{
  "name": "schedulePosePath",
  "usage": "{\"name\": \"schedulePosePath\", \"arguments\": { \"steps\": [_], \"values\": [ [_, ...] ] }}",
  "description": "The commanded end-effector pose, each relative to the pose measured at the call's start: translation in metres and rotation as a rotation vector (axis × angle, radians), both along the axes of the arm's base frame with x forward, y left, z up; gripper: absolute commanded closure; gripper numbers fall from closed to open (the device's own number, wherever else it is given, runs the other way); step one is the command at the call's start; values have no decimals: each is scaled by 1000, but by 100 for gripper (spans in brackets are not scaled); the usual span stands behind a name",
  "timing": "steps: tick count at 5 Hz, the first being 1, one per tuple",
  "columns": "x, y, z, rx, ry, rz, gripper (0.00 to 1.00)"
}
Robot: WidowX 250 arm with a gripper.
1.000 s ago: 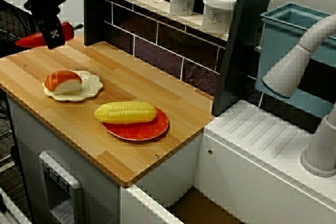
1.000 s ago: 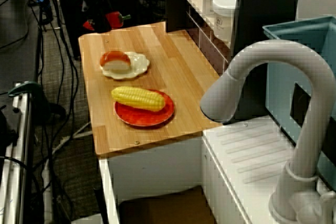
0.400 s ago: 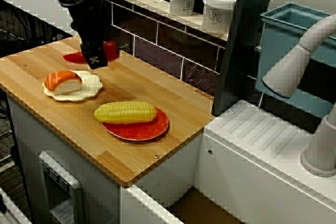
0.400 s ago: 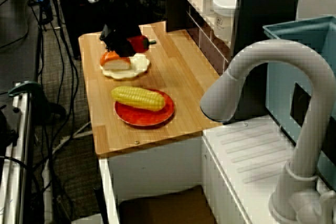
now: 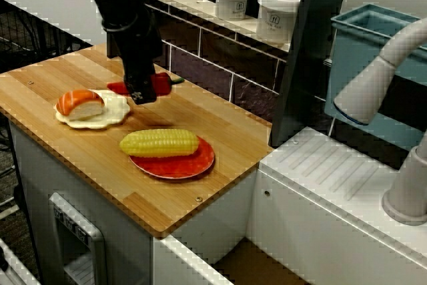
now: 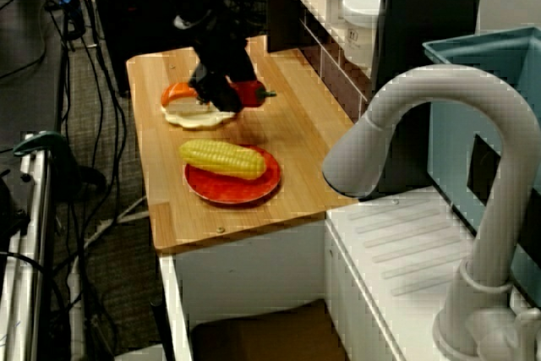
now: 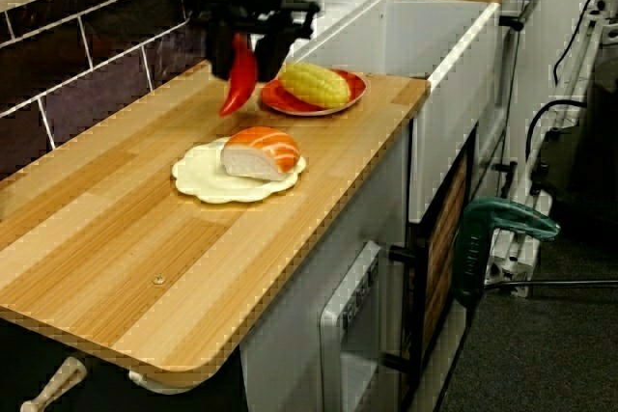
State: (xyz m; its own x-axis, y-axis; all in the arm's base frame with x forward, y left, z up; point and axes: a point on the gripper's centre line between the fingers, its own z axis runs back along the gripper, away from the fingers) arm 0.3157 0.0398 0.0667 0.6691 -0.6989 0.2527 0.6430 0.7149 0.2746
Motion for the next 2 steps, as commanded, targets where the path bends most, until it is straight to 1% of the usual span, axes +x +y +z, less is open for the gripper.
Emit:
{"name": "schedulePosePath", "arguments": {
  "steps": [1,2],
  "values": [
    [25,26,5,20,-9,65,100],
    [30,30,2,55,-2,100,100]
  ]
}}
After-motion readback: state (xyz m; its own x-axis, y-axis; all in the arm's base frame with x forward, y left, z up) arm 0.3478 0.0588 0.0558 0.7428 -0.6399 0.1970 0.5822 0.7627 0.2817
